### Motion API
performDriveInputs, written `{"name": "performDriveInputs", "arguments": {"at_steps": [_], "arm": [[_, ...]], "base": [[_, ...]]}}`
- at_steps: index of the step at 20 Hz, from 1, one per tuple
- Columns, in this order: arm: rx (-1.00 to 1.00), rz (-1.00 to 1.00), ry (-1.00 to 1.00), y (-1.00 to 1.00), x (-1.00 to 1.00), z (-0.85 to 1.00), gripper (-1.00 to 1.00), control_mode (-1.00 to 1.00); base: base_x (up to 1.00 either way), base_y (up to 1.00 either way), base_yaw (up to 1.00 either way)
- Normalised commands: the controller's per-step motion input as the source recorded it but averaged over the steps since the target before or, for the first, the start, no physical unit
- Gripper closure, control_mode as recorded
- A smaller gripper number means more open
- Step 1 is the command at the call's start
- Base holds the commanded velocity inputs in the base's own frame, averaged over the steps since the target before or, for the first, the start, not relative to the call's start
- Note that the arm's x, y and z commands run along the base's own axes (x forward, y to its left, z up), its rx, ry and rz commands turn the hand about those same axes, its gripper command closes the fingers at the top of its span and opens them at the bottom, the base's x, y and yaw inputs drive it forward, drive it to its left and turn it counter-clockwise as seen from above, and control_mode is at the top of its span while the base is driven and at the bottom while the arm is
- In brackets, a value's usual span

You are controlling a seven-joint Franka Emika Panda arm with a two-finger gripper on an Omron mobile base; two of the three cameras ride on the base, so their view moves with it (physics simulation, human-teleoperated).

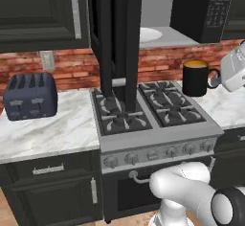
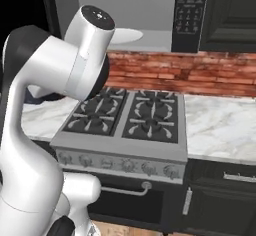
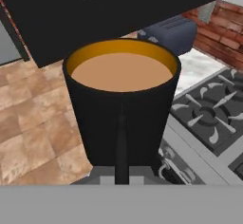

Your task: Pick the cup of tea, navigate to the dining table, and place it on the saucer.

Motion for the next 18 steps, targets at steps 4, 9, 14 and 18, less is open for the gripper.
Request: {"name": "performDriveInputs", "arguments": {"at_steps": [4,9,14,18], "arm": [[0.00,0.00,0.00,0.00,0.00,0.00,1.00,1.00],[0.00,0.00,0.00,0.00,0.00,0.00,1.00,1.00],[0.00,0.00,0.00,0.00,0.00,0.00,1.00,1.00],[0.00,0.00,0.00,0.00,0.00,0.00,1.00,1.00]], "base": [[-0.07,0.00,-0.43],[0.06,0.00,-0.67],[0.04,0.00,-0.85],[0.03,0.00,-0.86]]}}
